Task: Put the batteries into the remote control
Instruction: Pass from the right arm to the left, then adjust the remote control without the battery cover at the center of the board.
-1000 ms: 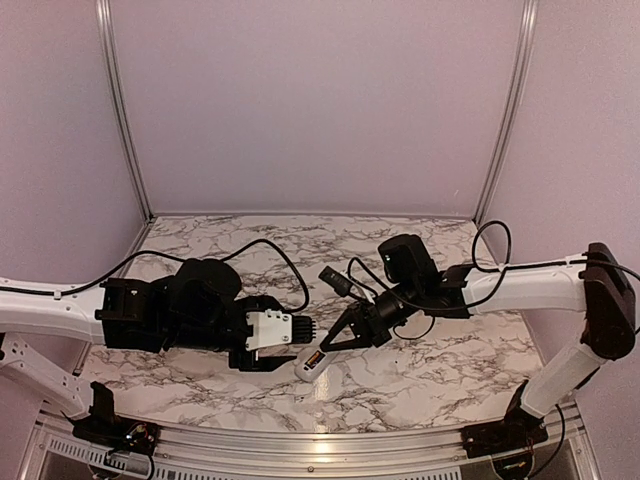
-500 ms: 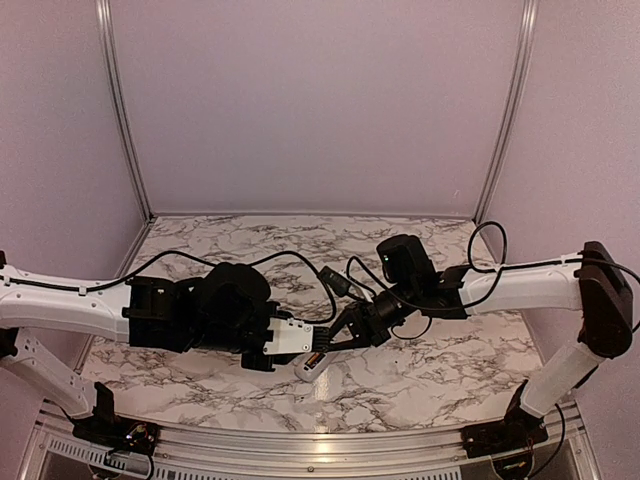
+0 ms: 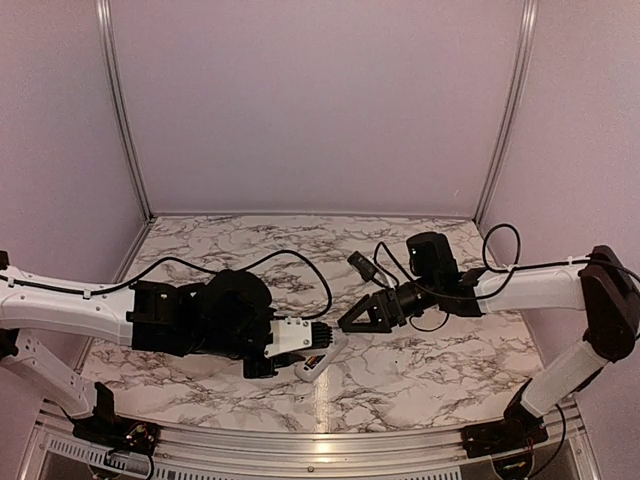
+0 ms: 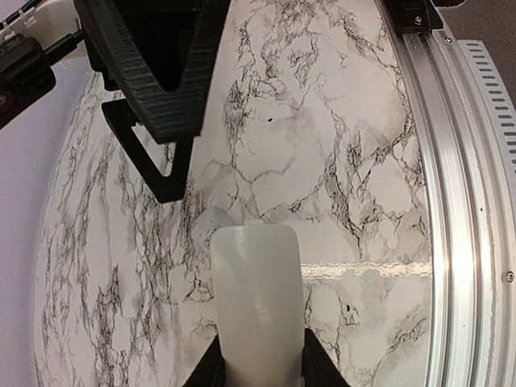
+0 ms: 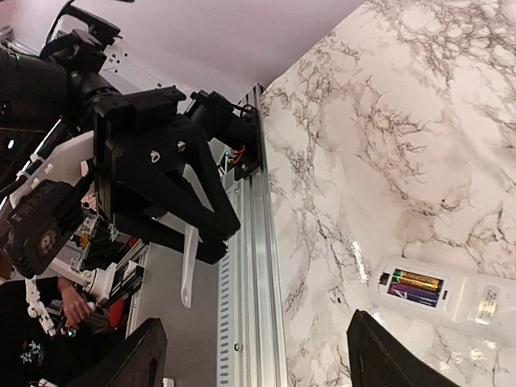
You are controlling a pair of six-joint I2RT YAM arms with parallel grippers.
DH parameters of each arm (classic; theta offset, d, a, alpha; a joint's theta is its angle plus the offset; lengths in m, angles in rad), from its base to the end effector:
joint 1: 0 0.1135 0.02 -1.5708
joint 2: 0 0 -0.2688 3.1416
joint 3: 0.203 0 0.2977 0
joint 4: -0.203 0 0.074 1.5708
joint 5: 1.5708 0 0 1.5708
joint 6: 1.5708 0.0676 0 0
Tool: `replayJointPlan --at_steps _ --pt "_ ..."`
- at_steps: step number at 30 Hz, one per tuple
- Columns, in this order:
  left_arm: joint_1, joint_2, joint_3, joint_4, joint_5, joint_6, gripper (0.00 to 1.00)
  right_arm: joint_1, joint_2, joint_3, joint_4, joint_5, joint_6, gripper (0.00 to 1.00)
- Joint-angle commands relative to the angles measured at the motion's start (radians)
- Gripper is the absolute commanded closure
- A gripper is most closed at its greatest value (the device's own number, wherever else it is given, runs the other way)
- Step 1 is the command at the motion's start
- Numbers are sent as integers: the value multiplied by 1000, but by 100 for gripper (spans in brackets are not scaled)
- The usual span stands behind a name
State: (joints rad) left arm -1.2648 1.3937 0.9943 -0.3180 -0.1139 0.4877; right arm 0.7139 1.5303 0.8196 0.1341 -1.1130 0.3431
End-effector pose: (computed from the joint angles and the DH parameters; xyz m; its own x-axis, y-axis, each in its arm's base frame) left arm 0.1191 -0.3514 0.2272 0.2569 0.7323 -0.6307 0.9069 0.0428 0.4191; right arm 0.2296 0.2792 0.1807 -0.6766 -0.3894 -0.6249 -0.6692 -0.0290 0.7426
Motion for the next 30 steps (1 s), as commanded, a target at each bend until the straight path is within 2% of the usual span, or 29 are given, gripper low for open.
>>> replayJointPlan --at_steps 1,5,10,17,23,30 --pt "-1 50 -59 55 170 -199 85 -112 -61 -56 157 82 104 24" --pt "-1 141 -58 131 252 -324 86 -182 -30 -49 174 186 119 24" --pt "0 268 -29 215 293 -417 87 -198 49 -2 165 264 112 24" --pt "24 395 0 262 293 -470 87 -203 169 66 173 274 104 24" --pt "84 432 -17 296 301 -479 88 -203 255 88 212 256 117 25" --pt "130 459 -30 259 293 -477 88 -203 304 105 233 236 122 27"
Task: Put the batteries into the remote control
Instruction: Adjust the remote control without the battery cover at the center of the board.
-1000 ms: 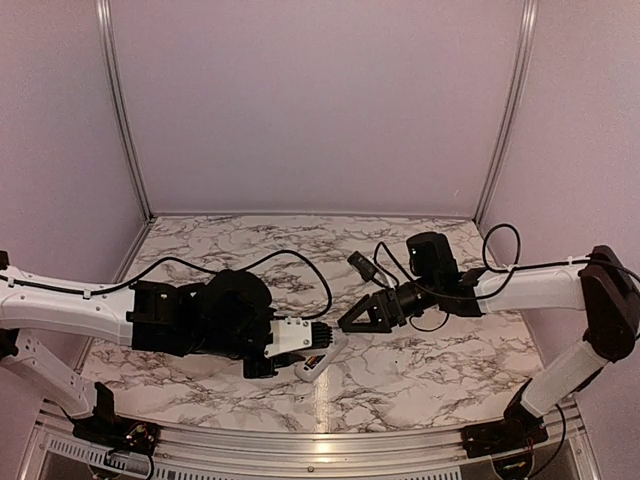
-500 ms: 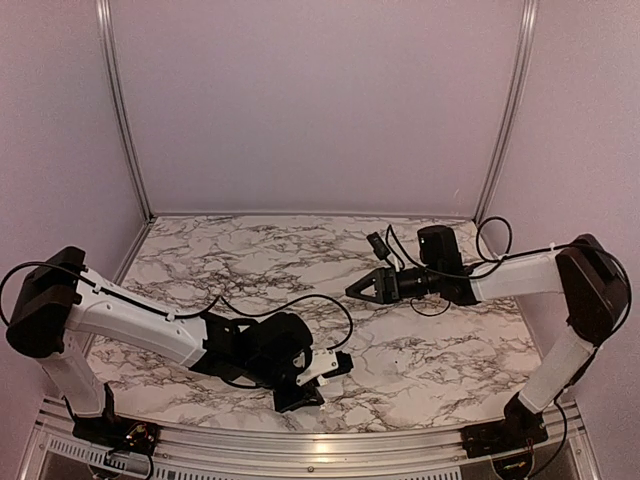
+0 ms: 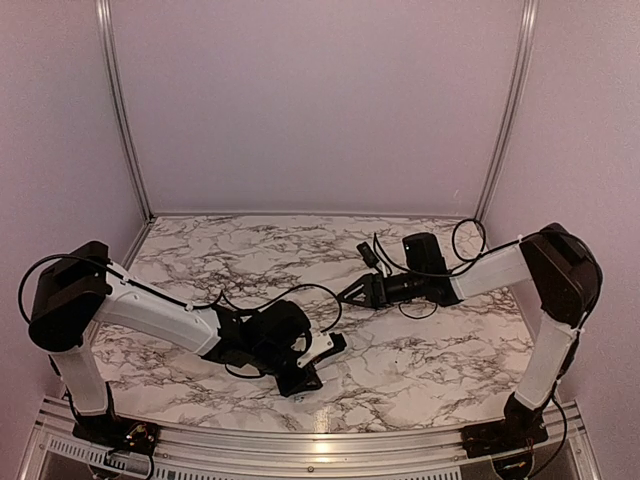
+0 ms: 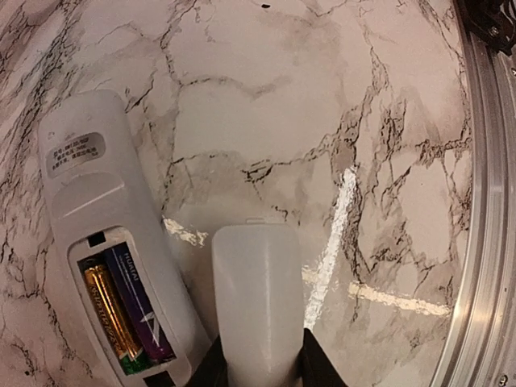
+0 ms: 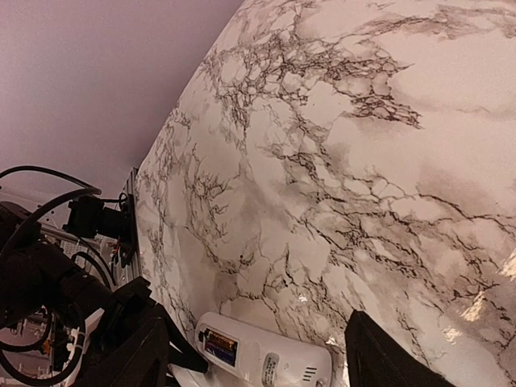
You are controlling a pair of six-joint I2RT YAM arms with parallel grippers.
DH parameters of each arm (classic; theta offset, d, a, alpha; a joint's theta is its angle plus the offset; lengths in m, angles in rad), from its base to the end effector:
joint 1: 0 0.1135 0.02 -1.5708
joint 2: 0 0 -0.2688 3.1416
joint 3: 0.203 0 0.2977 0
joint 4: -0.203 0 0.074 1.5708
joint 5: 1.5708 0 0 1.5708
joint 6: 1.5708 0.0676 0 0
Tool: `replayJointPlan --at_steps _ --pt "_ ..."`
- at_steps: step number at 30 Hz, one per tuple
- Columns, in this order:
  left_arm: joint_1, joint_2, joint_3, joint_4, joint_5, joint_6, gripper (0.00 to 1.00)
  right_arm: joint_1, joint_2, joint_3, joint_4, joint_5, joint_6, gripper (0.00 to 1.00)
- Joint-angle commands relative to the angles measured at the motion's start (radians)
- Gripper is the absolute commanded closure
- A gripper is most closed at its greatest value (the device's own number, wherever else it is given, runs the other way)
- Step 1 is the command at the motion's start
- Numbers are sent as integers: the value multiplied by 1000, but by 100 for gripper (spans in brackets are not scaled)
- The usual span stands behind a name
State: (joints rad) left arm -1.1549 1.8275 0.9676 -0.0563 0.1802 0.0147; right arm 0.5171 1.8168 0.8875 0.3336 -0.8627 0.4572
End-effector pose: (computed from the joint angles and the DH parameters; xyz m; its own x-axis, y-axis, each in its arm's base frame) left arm 0.1544 -0.3795 0.0802 -0.3066 0.7300 -0.6109 0.9486 0.2869 -0.1332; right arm 0.3273 0.2452 0.1103 -0.8208 -0.1365 -0.5546 -0.5636 0.3508 0.7478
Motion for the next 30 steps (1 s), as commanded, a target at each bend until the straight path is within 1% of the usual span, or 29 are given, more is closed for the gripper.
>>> replayJointPlan --at_steps 1,6,12,16,19,22,26,30 --pt "28 26 -5 -7 -11 -5 88 -6 22 36 32 -17 6 27" --pt "55 22 -1 -40 -43 6 88 -6 32 34 21 -22 -5 28" --pt "73 -27 -23 -59 -59 24 88 -6 20 11 19 -43 -25 29" --pt "75 -69 -14 -93 -38 56 87 -6 -8 -6 -7 -26 -54 29" --pt "76 -108 34 -183 -39 96 86 -6 -33 -21 -25 -13 -71 29" --pt "79 -116 109 -330 -66 187 81 -7 -72 -37 -57 10 -89 31" --pt "86 -29 214 -542 -75 312 74 -9 -115 -82 -48 9 -79 33" --pt "103 70 332 -653 -61 347 75 -11 -141 -125 -49 8 -77 33"
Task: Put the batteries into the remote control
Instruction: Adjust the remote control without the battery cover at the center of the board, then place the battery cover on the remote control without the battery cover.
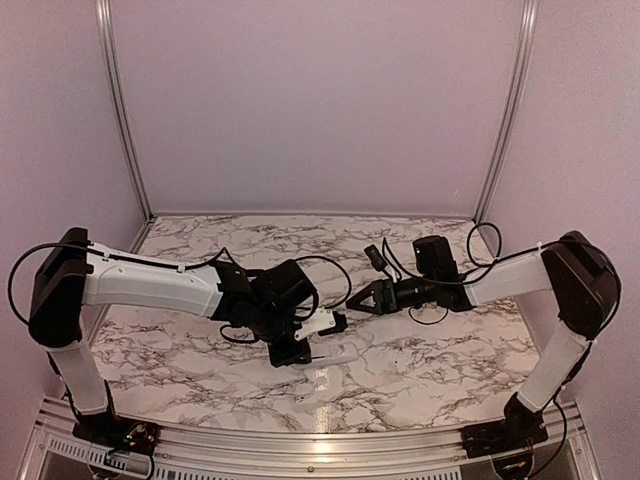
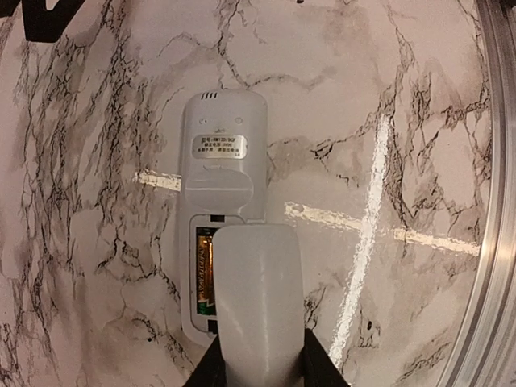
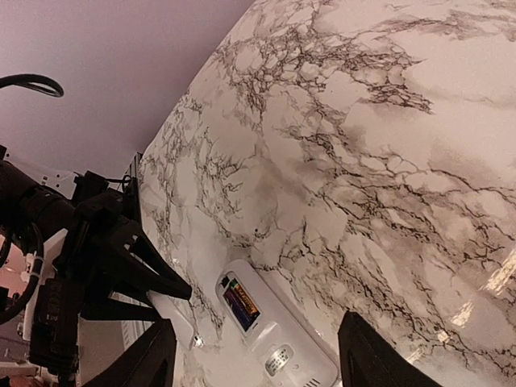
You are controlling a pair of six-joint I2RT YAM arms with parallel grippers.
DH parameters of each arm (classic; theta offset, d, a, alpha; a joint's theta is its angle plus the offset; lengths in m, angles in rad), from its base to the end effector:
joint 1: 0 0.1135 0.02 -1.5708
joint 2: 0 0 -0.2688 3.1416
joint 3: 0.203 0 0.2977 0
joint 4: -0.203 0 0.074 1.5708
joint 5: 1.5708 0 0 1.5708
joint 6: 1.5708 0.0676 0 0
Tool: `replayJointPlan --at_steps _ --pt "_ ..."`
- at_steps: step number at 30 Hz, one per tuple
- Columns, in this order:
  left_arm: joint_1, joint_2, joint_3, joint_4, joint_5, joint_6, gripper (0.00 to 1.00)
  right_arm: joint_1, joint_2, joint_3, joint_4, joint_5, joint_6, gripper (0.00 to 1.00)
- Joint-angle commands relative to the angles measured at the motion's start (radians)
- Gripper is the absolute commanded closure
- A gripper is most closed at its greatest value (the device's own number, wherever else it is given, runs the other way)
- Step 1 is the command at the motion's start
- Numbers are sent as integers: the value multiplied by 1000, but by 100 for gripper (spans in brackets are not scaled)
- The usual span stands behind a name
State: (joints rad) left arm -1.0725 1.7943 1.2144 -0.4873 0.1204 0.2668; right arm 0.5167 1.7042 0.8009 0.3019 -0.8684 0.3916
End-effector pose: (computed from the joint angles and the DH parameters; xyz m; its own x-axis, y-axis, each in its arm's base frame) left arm 0.1957 -0.3767 0.1425 -0.1666 0.8538 -0.4932 0.9783 0.2057 0.0257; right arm 0.3053 0.2328 0.1215 -0.7854 -0.1626 -0.5973 -0.6130 0.3385 0.7139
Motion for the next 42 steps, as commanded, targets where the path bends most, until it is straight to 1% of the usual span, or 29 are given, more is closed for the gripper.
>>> replayJointPlan --at_steps 1,7,14,20,29,42 --pt "23 119 109 -240 2 100 75 -11 -36 -47 -17 14 -10 33" --pt "46 168 197 -289 -12 107 74 -17 -68 -99 -3 19 -6 33" --pt "51 207 260 -318 -5 95 73 -24 -55 -125 26 17 6 34" --pt "51 230 285 -331 14 96 71 -30 -56 -144 38 15 12 34" --pt "51 272 324 -332 1 77 68 -42 -57 -166 62 4 19 35" --pt "51 295 344 -337 -3 70 67 -42 -50 -164 67 -3 15 35"
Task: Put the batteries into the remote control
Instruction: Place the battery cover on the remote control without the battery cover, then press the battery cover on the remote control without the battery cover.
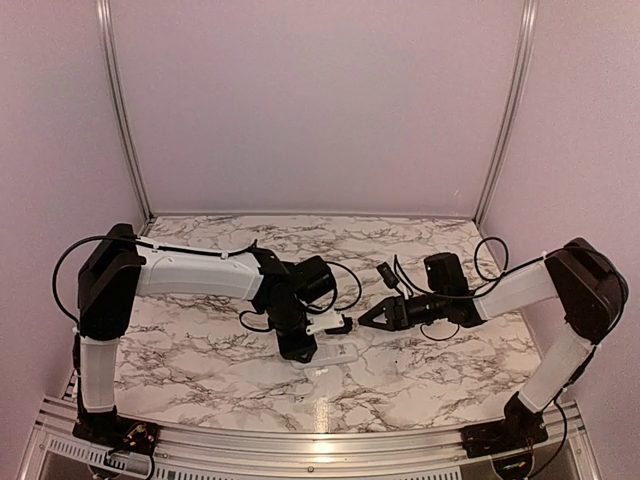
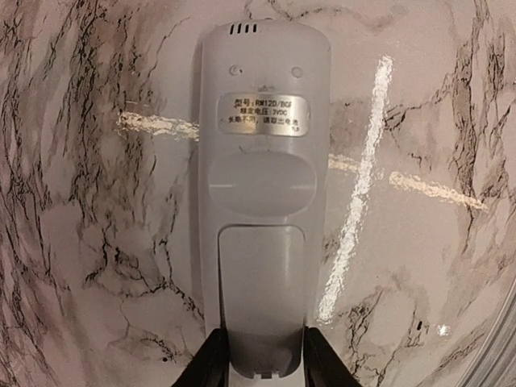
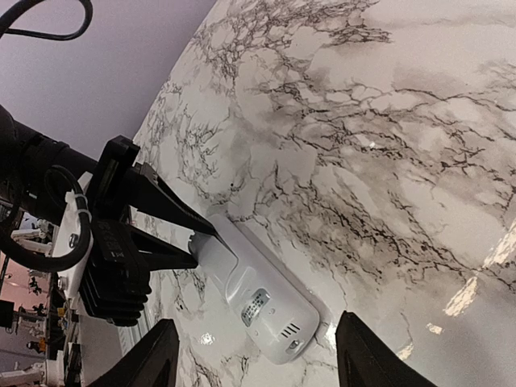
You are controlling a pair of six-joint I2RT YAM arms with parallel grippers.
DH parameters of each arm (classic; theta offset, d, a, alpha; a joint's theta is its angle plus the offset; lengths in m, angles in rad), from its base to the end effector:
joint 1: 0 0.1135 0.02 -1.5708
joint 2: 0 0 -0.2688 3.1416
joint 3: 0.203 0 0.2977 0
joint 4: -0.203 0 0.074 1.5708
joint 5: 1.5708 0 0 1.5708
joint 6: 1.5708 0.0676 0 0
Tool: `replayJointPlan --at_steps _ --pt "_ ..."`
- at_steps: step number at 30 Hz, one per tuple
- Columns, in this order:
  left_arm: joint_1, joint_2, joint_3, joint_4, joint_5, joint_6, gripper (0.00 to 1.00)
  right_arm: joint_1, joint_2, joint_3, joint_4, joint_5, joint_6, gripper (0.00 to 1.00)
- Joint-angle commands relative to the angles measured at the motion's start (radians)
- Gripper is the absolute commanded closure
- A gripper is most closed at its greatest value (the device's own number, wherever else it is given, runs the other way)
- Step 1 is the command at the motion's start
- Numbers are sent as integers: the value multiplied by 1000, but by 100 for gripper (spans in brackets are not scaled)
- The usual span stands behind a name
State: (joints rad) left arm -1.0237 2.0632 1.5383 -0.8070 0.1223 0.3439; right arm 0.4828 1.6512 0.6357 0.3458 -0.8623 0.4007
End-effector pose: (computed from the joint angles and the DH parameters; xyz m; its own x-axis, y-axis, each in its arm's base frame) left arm 0.2337 -0.3996 0.1191 -0.1850 0.9470 -0.2627 0.9826 0.1831 -0.0318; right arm 0.2763 0.2028 0.0921 -0.8298 -0.1484 -0.5380 -0.5492 0.3886 0.7398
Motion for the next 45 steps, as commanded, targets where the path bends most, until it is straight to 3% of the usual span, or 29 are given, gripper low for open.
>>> replayJointPlan --at_steps 1,17,28,45 --pt "2 25 20 -17 -5 -7 67 -9 4 1 23 -11 5 35" --pt "10 -162 -91 126 -26 -59 55 7 -64 2 9 -34 -12 40" --pt "105 -405 -439 427 -18 -249 59 158 -47 84 -60 35 -29 69" --pt "154 -465 -597 621 35 -388 60 350 161 308 -163 135 -47 81"
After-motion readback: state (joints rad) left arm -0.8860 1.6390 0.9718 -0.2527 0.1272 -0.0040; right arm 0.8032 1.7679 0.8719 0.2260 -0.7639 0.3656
